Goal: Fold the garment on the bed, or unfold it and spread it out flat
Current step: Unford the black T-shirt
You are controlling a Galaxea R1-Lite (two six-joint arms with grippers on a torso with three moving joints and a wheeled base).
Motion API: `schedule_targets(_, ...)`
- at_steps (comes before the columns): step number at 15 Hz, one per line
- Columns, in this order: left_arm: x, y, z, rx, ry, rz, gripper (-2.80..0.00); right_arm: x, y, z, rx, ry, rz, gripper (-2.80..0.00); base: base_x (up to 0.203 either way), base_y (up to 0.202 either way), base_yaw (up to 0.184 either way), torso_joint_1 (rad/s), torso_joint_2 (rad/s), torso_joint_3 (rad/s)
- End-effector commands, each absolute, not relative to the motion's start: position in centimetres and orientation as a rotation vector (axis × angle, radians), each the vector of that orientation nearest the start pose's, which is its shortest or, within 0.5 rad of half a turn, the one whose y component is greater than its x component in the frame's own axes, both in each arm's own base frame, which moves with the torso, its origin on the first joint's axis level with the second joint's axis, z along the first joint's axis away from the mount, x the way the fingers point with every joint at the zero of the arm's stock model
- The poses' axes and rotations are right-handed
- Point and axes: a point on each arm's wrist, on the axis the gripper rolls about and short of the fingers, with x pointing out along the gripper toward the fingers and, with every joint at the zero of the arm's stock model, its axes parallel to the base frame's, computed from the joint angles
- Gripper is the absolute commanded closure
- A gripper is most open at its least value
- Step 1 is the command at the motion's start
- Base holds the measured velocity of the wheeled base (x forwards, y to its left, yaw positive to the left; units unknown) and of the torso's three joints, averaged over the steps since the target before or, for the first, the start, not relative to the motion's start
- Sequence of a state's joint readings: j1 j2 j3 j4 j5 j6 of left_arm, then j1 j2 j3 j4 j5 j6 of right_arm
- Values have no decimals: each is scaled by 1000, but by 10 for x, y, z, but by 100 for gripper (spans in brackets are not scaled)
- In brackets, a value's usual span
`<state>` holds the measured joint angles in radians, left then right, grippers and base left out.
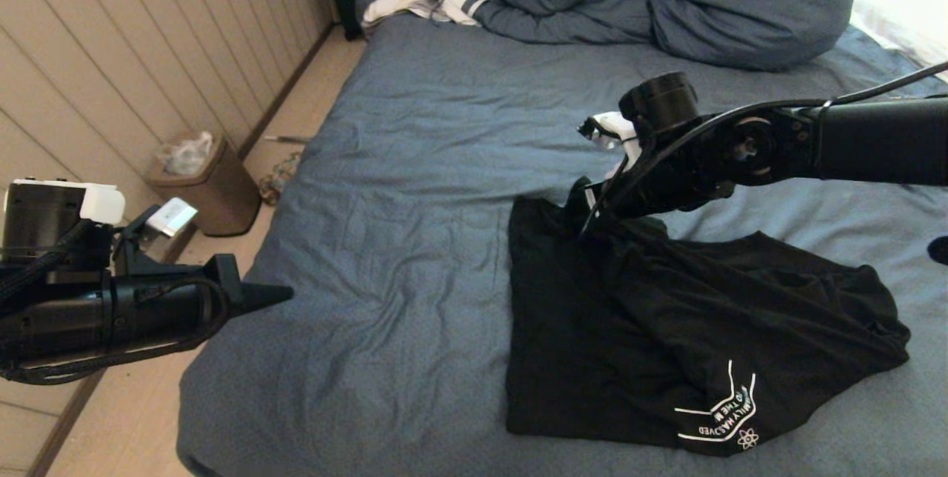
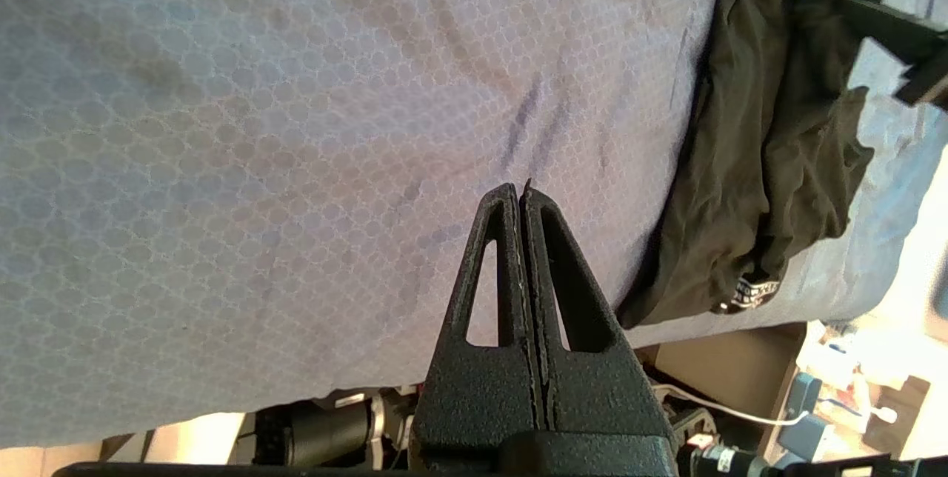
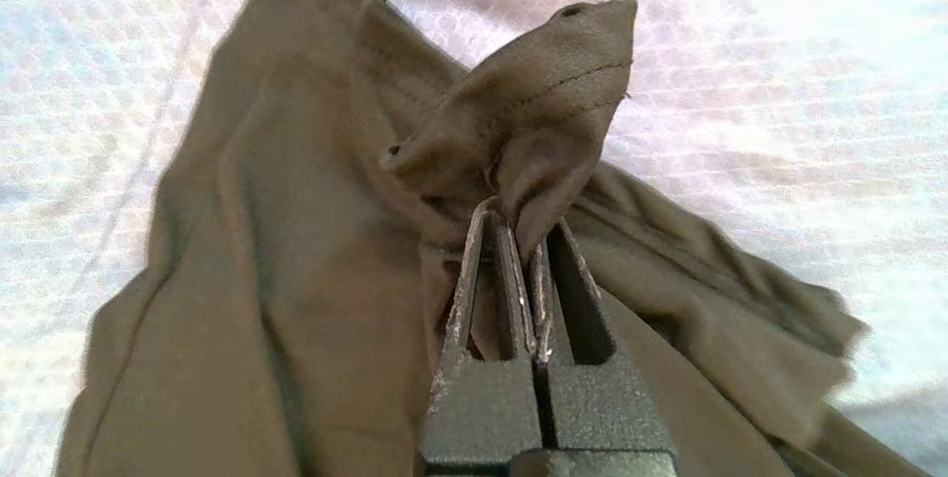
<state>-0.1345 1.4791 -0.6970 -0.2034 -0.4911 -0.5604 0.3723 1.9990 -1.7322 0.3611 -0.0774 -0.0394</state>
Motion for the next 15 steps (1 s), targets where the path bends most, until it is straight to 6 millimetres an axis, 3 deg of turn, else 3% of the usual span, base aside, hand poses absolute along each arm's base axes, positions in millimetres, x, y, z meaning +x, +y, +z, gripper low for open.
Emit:
schedule_targets(1,230,-42,174,-635,741,-435,0,355,132,261,-165,562,286,0,0,0,0,0,0,0)
schedule_targets(4,228,-45,174,-631,744,-447,0,342,96,283,-143,517,208,0,0,0,0,0,0,0)
schedule_targets(10,227,-45,174,-631,743,-448,0,300,-15,313,-130,463,-84,0,0,0,0,0,0,0)
schedule_targets(15,226,-46,175,-629,743,-452,0,239,-62,293,-87,546,-237,0,0,0,0,0,0,0)
